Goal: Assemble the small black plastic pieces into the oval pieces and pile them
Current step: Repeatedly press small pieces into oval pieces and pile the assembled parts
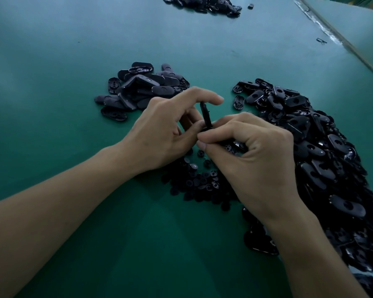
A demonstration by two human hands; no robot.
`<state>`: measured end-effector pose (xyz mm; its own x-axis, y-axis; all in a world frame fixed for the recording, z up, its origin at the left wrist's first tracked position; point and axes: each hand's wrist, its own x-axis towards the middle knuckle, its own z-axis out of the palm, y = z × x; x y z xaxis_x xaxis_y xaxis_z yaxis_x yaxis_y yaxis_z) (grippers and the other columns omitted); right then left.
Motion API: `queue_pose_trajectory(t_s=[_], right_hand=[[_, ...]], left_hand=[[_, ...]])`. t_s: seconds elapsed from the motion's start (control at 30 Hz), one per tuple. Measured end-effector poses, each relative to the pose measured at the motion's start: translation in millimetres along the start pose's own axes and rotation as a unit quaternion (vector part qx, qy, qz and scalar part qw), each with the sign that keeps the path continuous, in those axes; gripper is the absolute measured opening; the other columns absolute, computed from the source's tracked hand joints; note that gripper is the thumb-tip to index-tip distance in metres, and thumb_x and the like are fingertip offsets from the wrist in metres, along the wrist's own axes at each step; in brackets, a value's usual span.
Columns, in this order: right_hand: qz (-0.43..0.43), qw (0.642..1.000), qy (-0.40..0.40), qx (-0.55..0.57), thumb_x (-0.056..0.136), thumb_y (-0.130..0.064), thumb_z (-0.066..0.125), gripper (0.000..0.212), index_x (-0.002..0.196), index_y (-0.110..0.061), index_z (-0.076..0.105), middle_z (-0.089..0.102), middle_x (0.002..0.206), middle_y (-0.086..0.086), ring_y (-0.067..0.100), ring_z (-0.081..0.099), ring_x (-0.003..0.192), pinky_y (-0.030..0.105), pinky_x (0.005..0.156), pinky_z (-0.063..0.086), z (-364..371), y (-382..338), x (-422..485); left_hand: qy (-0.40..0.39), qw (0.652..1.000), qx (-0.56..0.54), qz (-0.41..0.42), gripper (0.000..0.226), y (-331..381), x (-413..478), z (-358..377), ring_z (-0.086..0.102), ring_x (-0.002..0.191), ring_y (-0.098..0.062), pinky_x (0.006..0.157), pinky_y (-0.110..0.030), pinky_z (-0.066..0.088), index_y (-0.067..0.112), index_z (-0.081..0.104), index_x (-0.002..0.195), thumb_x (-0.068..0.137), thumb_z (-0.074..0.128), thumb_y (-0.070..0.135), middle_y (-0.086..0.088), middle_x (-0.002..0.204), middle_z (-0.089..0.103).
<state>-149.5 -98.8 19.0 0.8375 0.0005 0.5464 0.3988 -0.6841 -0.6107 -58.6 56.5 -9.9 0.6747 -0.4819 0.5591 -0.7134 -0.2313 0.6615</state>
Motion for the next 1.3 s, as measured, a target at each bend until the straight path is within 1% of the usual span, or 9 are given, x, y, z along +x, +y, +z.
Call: queue_pose_trajectory(t_s=[0.13,0.23,0.3,0.43,0.53,0.73,0.97,1.13,1.3], right_hand=[[0.014,1.000,0.001,-0.005,0.078,-0.006,0.083,0.013,0.086,-0.016,0.080,0.072,0.085,-0.005,0.005,0.066,0.080,0.015,0.078,0.050,-0.1,1.9,0.4],[0.039,0.999,-0.008,-0.007,0.078,-0.006,0.082,0.015,0.086,-0.018,0.080,0.071,0.082,-0.006,0.006,0.065,0.078,0.011,0.075,0.047,-0.2,3.3,-0.1],[0.057,0.998,-0.011,-0.001,0.078,-0.006,0.082,0.016,0.085,-0.020,0.079,0.070,0.079,-0.007,0.007,0.064,0.077,0.009,0.072,0.046,0.2,3.8,-0.2],[0.071,0.997,-0.022,0.009,0.077,-0.004,0.082,0.018,0.083,-0.021,0.079,0.068,0.079,-0.011,0.007,0.063,0.078,0.008,0.071,0.044,0.4,3.0,0.6],[0.085,0.996,-0.040,0.010,0.076,-0.003,0.082,0.019,0.082,-0.020,0.078,0.068,0.080,-0.013,0.005,0.063,0.078,0.007,0.071,0.043,0.1,3.6,0.4],[0.101,0.993,-0.069,0.004,0.076,-0.002,0.081,0.018,0.080,-0.019,0.078,0.068,0.078,-0.008,0.008,0.063,0.077,0.010,0.070,0.045,-0.1,4.2,-0.4],[0.101,0.988,-0.119,-0.019,0.075,0.000,0.078,0.016,0.077,-0.016,0.077,0.066,0.075,-0.009,0.011,0.061,0.073,0.013,0.066,0.045,3.9,4.3,-1.9],[0.096,0.988,-0.122,-0.027,0.074,0.000,0.078,0.016,0.075,-0.016,0.076,0.064,0.074,-0.010,0.010,0.060,0.072,0.010,0.066,0.041,5.7,3.3,-1.8],[0.092,0.988,-0.118,-0.032,0.075,0.000,0.078,0.016,0.075,-0.016,0.076,0.065,0.075,-0.009,0.009,0.060,0.071,0.010,0.066,0.042,6.7,2.9,-1.9]], left_hand=[[-0.011,1.000,0.008,-0.004,0.036,2.3,0.4,-0.3,0.065,0.071,-0.001,0.063,-0.011,0.048,0.030,0.059,0.125,0.092,0.055,0.018,0.020,0.076,0.063],[-0.014,1.000,0.011,-0.011,0.032,4.0,0.0,-0.6,0.065,0.069,-0.001,0.062,-0.017,0.052,0.031,0.062,0.119,0.091,0.056,0.017,0.019,0.078,0.064],[-0.015,1.000,0.019,-0.006,0.030,4.9,0.3,-0.8,0.064,0.067,-0.003,0.061,-0.021,0.052,0.028,0.065,0.113,0.089,0.055,0.014,0.018,0.077,0.062],[-0.013,0.999,0.046,-0.002,0.021,6.0,1.2,-1.7,0.062,0.066,-0.013,0.058,-0.032,0.053,0.015,0.070,0.101,0.086,0.056,0.010,0.003,0.075,0.067],[-0.021,0.998,0.059,-0.006,0.021,5.8,1.0,-1.0,0.063,0.065,-0.023,0.058,-0.037,0.053,0.016,0.071,0.099,0.087,0.055,0.014,0.000,0.075,0.068],[-0.042,0.996,0.072,-0.012,0.021,5.8,0.3,0.5,0.065,0.068,-0.026,0.058,-0.040,0.053,0.019,0.073,0.099,0.087,0.056,0.013,0.000,0.075,0.069],[-0.036,0.996,0.078,-0.008,0.022,8.5,0.0,0.8,0.065,0.068,-0.022,0.059,-0.038,0.054,0.019,0.077,0.098,0.088,0.058,0.013,0.003,0.078,0.071],[-0.037,0.997,0.070,-0.026,0.021,9.2,-0.3,1.1,0.065,0.067,-0.019,0.058,-0.037,0.054,0.021,0.077,0.096,0.087,0.058,0.015,0.004,0.076,0.070],[-0.041,0.996,0.070,-0.035,0.021,9.3,0.2,0.3,0.065,0.067,-0.019,0.059,-0.037,0.054,0.022,0.077,0.096,0.087,0.059,0.017,0.005,0.075,0.070]])
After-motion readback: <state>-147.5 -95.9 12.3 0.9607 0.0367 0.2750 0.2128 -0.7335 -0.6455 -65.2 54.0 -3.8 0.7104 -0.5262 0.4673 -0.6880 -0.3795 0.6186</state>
